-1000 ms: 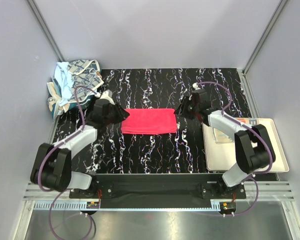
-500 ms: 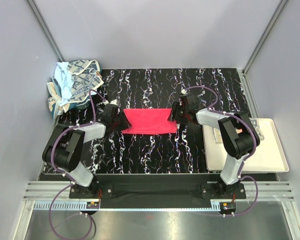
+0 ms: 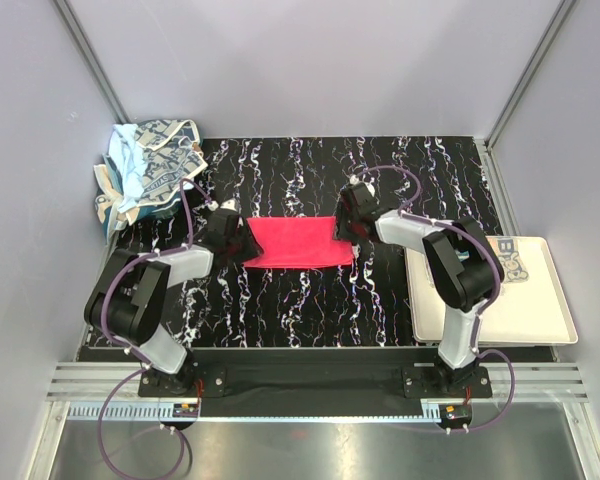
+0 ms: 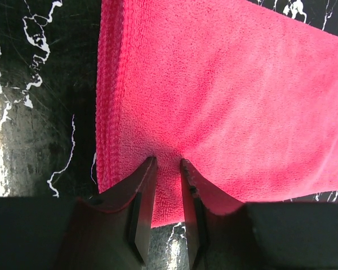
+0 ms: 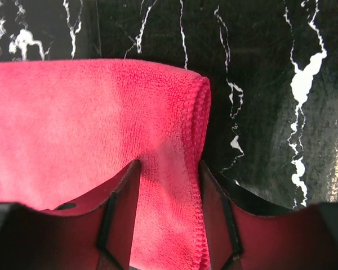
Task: Fold and stack the towels
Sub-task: Neatly place the folded towel into the bin
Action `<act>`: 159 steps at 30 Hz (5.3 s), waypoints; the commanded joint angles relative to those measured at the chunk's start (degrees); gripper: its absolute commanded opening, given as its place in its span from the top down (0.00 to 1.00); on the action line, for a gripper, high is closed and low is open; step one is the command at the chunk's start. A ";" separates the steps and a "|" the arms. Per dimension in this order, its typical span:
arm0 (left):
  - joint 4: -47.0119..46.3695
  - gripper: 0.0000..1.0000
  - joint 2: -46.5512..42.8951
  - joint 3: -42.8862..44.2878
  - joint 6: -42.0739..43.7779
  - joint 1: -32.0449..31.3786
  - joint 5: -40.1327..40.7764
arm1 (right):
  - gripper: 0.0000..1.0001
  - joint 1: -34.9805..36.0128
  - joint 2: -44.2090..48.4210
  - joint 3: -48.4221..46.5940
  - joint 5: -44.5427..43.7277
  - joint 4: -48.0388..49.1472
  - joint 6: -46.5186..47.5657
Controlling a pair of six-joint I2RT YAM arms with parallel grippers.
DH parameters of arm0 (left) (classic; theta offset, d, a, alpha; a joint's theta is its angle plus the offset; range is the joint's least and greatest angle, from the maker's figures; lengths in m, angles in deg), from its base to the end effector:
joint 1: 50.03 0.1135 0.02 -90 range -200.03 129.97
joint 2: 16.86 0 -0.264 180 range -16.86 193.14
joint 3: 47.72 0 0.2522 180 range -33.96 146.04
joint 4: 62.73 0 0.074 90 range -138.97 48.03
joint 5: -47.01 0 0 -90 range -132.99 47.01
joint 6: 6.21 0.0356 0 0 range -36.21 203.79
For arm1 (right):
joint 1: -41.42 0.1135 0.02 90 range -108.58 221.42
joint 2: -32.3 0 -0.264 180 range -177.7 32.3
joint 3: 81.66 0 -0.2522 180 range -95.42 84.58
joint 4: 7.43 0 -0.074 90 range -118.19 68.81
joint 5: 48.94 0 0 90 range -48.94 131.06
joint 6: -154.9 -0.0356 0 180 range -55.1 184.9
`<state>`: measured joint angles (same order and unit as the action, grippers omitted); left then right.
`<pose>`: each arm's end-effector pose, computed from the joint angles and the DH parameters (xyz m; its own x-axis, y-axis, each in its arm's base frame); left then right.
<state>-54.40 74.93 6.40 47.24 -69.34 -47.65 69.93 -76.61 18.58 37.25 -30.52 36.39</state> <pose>0.2859 -0.1032 0.1445 -0.7734 -0.3580 -0.5232 -0.0967 0.8823 -0.4606 0.3464 0.1854 0.1538 -0.8207 0.0962 -0.5632 -0.0555 0.9676 0.2461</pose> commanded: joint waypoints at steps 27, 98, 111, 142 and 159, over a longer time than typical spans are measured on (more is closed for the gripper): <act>15.11 0.69 -37.11 -7.65 -3.78 -15.58 11.08 | 1.00 7.17 13.17 0.69 -22.90 -38.83 -1.89; 0.86 0.68 -42.04 -20.94 -4.75 -18.83 2.82 | 1.00 -36.86 41.14 7.90 -18.51 -19.60 39.14; 0.42 0.68 -41.95 -21.02 -5.02 -18.83 1.85 | 1.00 -41.60 40.26 6.85 -19.04 -18.72 41.87; 0.33 0.68 -41.52 -20.94 -5.02 -18.75 1.24 | 0.96 -45.47 37.10 4.73 -21.15 -18.10 44.60; -0.46 0.66 -40.63 -20.58 -3.79 -18.75 1.50 | 0.00 -46.00 32.09 -11.51 -12.84 -28.01 19.22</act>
<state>-51.39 34.69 -13.97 42.78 -87.90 -46.25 24.10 -44.21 15.06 17.69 -55.52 67.01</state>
